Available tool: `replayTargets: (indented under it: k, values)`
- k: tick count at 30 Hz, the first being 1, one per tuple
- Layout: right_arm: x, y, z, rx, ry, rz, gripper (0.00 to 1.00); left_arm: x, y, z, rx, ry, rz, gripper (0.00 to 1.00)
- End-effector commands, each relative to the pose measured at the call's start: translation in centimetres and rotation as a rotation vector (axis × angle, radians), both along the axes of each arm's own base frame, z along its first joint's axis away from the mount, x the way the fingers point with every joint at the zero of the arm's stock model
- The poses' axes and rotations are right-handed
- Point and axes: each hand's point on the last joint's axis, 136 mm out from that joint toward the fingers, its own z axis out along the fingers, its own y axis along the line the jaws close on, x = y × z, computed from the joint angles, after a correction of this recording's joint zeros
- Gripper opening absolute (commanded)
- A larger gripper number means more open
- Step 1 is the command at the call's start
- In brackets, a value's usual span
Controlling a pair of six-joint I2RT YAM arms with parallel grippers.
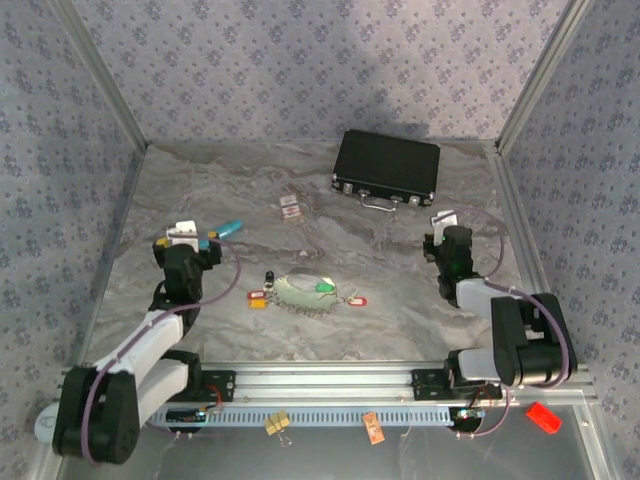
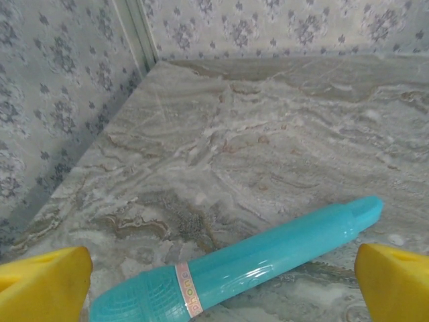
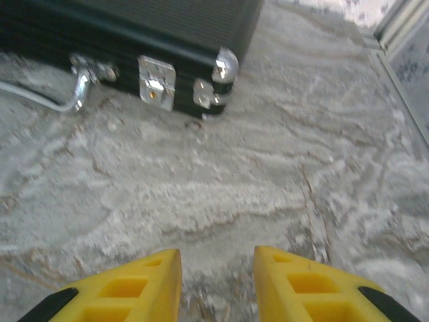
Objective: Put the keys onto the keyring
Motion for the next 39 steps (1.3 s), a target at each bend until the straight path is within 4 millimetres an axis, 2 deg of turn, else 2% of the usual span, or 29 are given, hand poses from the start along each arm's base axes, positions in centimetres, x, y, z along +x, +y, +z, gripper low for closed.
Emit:
replayTargets:
  k: [1, 3, 6, 11, 14, 15, 19, 22, 35, 37, 38, 39]
  values:
    - [0.9, 0.3, 1.4, 0.071, -0.119, 0.020, 0.36, 1.6, -0.2, 0.6, -0.053, -0.070, -0.038, 1.00]
    - [0.9, 0.2, 1.1, 0.111, -0.115, 0.041, 0.36, 2.1, 0.1, -0.4, -0.061, -0.052, -0.036, 1.00]
    - [1.7, -0.1, -0.5, 0.128, -0.090, 0.039, 0.36, 3.0, 0.5, -1.4, -0.068, -0.045, -0.038, 1.00]
    - [1.9, -0.9, -0.7, 0.166, -0.064, 0.016, 0.35, 4.8, -0.7, -2.0, -0.036, -0.044, -0.123, 1.00]
    - [2.0, -1.0, -0.7, 0.176, -0.062, 0.012, 0.36, 5.4, -0.8, -4.2, -0.042, -0.023, -0.133, 1.00]
    - [2.0, -1.1, -0.7, 0.180, -0.056, 0.010, 0.38, 5.8, -0.8, -4.2, -0.035, -0.050, -0.135, 1.00]
    - [2.1, -1.3, -0.8, 0.195, -0.053, 0.006, 0.41, 6.9, -0.4, -4.6, -0.053, 0.019, -0.118, 1.00]
    - [2.1, -1.4, -0.7, 0.196, -0.053, 0.003, 0.43, 7.0, 0.7, -5.0, -0.084, 0.045, -0.076, 1.00]
    - [2.1, -1.4, -0.8, 0.198, -0.051, 0.000, 0.46, 7.1, 0.5, -5.1, -0.093, 0.063, -0.093, 1.00]
    - [2.1, -1.4, -0.8, 0.198, -0.051, 0.000, 0.51, 7.1, 0.5, -5.1, -0.095, 0.064, -0.094, 1.00]
    - [2.1, -1.4, -0.8, 0.196, -0.052, 0.000, 0.64, 7.1, 0.5, -5.1, -0.095, 0.063, -0.092, 1.00]
    - [2.1, -1.5, -0.8, 0.195, -0.052, -0.003, 0.98, 7.1, 0.5, -5.1, -0.095, 0.063, -0.093, 1.00]
